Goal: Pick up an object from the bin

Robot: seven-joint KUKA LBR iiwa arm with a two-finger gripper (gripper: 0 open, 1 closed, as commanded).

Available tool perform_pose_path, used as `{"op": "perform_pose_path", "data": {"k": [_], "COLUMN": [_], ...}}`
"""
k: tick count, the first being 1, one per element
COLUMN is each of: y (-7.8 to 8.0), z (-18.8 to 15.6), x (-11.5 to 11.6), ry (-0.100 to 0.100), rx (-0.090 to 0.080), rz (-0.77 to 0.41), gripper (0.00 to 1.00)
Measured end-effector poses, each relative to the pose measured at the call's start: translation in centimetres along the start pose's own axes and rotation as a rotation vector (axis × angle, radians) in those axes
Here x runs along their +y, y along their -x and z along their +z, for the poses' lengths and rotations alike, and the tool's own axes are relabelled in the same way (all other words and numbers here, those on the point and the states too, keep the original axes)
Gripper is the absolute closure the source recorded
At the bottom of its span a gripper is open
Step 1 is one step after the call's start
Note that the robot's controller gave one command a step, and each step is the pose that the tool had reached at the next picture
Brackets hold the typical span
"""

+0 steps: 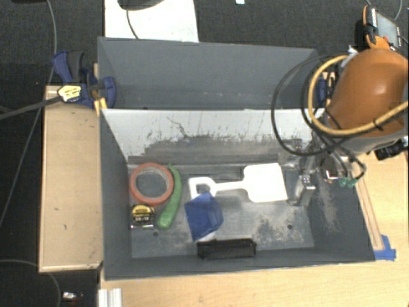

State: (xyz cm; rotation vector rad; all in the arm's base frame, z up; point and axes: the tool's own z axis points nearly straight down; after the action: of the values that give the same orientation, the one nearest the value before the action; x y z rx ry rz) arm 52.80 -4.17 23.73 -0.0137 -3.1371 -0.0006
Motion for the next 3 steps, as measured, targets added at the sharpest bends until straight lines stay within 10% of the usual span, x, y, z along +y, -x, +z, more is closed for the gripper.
{"op": "perform_pose_path", "data": {"k": [1,2,3], "y": [0.1,4.9,5.4], "z": [-0.4,12.2,8.6], "x": [0.0,4.5,7.5], "ry": [-0.001,0.001,-0.002], "rx": [-0.008,-0.014,-0.018], "rz": [-0.002,0.099,-0.057], "gripper": [0.0,0.0,0.0]}}
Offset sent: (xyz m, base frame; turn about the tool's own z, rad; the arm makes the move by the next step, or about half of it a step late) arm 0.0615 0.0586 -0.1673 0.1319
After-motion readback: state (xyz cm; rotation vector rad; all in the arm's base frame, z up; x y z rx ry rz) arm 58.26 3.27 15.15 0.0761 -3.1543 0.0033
